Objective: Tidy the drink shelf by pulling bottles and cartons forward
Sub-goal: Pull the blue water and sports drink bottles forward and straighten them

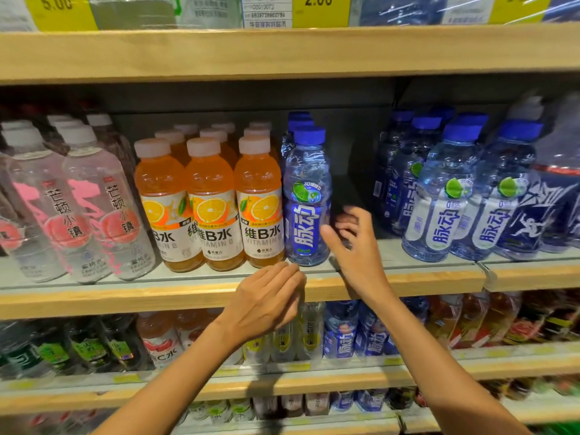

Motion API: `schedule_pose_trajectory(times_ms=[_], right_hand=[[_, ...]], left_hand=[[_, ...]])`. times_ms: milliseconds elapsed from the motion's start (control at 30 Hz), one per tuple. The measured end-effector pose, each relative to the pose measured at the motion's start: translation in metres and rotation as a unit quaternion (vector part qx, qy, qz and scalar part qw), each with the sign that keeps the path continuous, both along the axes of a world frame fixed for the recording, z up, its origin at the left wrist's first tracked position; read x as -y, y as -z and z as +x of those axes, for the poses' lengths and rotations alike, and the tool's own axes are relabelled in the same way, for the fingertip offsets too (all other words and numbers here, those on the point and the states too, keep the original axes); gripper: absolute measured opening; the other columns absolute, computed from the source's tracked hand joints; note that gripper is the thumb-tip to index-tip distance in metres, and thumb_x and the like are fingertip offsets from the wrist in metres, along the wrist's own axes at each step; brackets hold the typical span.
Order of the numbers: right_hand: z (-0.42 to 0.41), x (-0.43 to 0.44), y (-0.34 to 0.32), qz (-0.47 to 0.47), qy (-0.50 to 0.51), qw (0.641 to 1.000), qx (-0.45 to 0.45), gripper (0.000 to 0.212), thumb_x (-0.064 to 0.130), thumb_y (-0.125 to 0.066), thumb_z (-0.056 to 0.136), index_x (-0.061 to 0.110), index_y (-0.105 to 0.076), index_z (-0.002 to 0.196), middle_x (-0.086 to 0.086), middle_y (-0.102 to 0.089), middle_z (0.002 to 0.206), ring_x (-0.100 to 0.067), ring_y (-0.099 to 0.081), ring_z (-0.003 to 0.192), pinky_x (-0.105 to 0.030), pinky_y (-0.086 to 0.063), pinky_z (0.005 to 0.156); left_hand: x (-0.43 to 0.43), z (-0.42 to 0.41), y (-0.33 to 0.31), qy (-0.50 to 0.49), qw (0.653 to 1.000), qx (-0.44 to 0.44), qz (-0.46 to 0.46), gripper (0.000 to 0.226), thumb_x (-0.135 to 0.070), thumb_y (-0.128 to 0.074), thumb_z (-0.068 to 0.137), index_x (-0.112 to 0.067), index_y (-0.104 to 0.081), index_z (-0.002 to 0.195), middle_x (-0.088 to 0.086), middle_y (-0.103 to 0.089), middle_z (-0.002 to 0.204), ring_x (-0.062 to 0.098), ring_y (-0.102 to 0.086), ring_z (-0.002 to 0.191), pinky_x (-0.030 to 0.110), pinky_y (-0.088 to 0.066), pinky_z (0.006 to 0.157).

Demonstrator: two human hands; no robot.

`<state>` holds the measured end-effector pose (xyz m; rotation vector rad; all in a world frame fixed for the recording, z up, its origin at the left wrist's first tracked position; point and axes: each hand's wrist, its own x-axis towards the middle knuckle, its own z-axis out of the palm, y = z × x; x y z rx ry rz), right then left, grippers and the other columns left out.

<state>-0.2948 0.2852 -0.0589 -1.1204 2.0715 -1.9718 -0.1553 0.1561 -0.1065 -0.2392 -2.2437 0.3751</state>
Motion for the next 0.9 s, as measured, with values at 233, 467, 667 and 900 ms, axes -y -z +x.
schedule_pose_trajectory(times_ms=[233,467,667,900], right_hand=[[-0.025,-0.087,0.005,-0.061,0.251,0.959,-0.115,0.024,0.017,-0.059,0.092,0.014,-0.051,0.115,0.001,-0.053,0.111,-0.011,-0.053,0.1,-0.026,-0.044,0.09],[-0.055,-0.097,0.011,0.032,0.271,0.957,-0.099,0.05,0.019,-0.058,0.093,0.004,-0.036,0.136,-0.011,-0.043,0.133,-0.022,-0.042,0.123,-0.035,-0.036,0.102],[-0.068,-0.092,0.009,0.05,0.28,0.953,-0.106,0.059,0.026,-0.064,0.089,0.002,-0.037,0.137,-0.013,-0.041,0.13,-0.026,-0.04,0.121,-0.032,-0.034,0.099],[-0.069,-0.091,0.011,0.058,0.245,0.958,-0.134,0.068,0.024,-0.07,0.085,-0.002,-0.036,0.137,-0.017,-0.037,0.129,-0.026,-0.036,0.121,-0.026,-0.032,0.1]], left_hand=[[-0.068,-0.061,-0.025,0.044,0.997,0.041,0.037,0.025,-0.019,-0.051,0.089,-0.003,-0.067,0.097,0.013,-0.067,0.098,0.027,-0.063,0.086,0.036,-0.052,0.073],[-0.097,-0.102,-0.027,-0.054,0.983,0.159,0.077,0.044,-0.036,-0.026,0.098,-0.008,-0.059,0.108,0.009,-0.059,0.107,0.027,-0.055,0.097,0.041,-0.044,0.081],[-0.098,-0.106,-0.021,-0.071,0.988,0.134,0.042,0.035,-0.033,-0.037,0.097,-0.009,-0.064,0.099,0.007,-0.063,0.096,0.025,-0.058,0.085,0.038,-0.05,0.068],[-0.095,-0.108,-0.012,-0.082,0.992,0.096,0.011,0.034,-0.033,-0.041,0.098,-0.008,-0.065,0.1,0.007,-0.064,0.098,0.023,-0.059,0.083,0.034,-0.052,0.066]])
